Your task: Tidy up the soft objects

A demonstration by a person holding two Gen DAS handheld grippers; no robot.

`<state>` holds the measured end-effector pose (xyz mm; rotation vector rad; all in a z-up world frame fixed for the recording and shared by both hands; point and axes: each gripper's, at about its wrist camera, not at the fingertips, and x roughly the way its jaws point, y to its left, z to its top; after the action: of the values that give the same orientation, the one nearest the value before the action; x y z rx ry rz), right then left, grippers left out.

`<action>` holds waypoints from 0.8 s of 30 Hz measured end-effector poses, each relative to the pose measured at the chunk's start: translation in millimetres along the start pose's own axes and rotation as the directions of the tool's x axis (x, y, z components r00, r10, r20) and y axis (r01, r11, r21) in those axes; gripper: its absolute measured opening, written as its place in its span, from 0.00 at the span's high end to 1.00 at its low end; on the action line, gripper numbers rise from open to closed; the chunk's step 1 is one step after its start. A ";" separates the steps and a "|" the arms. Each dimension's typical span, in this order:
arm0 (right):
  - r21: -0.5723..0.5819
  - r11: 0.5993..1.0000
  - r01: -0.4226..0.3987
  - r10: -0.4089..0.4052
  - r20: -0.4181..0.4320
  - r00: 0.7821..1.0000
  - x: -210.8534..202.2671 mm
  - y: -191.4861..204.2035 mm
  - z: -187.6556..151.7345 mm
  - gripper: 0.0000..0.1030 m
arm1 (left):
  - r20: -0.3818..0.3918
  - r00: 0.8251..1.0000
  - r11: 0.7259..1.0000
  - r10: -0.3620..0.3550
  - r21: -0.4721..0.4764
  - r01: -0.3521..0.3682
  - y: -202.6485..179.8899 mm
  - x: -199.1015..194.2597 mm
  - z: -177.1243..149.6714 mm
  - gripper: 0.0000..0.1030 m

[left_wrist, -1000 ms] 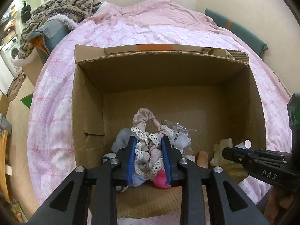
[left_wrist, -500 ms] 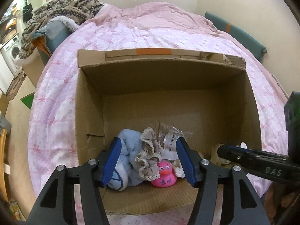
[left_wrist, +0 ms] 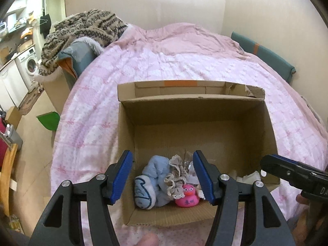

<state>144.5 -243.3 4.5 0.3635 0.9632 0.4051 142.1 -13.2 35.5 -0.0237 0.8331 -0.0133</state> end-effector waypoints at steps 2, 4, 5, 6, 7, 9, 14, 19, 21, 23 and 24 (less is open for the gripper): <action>-0.027 0.999 0.021 -0.021 0.019 1.000 -8.0 5.2 -1.7 0.26 | 0.024 0.999 1.000 0.031 0.004 -0.031 0.5 -9.4 -0.8 0.36; -0.059 0.997 0.049 -0.046 0.043 0.998 -16.3 11.9 -3.5 0.26 | 0.039 0.998 0.999 0.046 -0.002 -0.046 2.3 -18.6 -1.0 0.32; -0.068 0.996 0.059 -0.056 0.053 0.997 -20.0 14.1 -4.8 0.25 | 0.040 0.998 0.999 0.042 -0.012 -0.041 5.0 -23.6 -1.5 0.31; -0.073 0.995 0.067 -0.063 0.063 0.996 -23.8 15.6 -6.7 0.21 | 0.039 0.999 0.999 0.035 -0.020 -0.034 6.6 -28.0 -3.4 0.29; -0.074 0.995 0.068 -0.063 0.068 0.996 -26.4 16.7 -8.9 0.17 | 0.039 0.999 0.999 0.029 -0.030 -0.028 9.1 -32.5 -4.8 0.29; -0.076 0.994 0.076 -0.071 0.069 0.995 -30.3 19.0 -14.5 0.14 | 0.041 0.999 0.999 0.030 -0.037 -0.028 13.2 -40.4 -8.9 0.26; -0.105 0.989 0.105 -0.095 0.098 0.991 -42.5 27.6 -26.7 0.13 | 0.034 0.999 0.999 0.017 -0.051 -0.016 21.2 -58.7 -23.8 0.22; -0.099 0.988 0.120 -0.109 0.116 0.987 -53.9 29.4 -40.7 0.06 | 0.029 1.000 0.999 0.008 -0.049 -0.007 23.4 -72.0 -39.9 0.14; -0.094 0.988 0.126 -0.114 0.118 0.986 -56.1 29.5 -46.7 0.05 | 0.030 1.000 0.999 0.002 -0.053 -0.001 24.1 -76.5 -45.6 0.12; -0.093 0.987 0.134 -0.123 0.119 0.985 -57.6 30.2 -52.2 0.05 | 0.028 1.000 0.998 0.001 -0.062 0.001 25.7 -80.9 -50.9 0.10; -0.096 0.986 0.140 -0.128 0.120 0.985 -57.9 31.2 -54.3 0.05 | 0.028 1.000 0.998 0.001 -0.067 0.001 26.5 -81.9 -52.7 0.07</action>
<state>63.9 -238.0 32.0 0.2232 0.8467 0.3073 48.1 14.2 59.9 -0.0871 0.8055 0.0147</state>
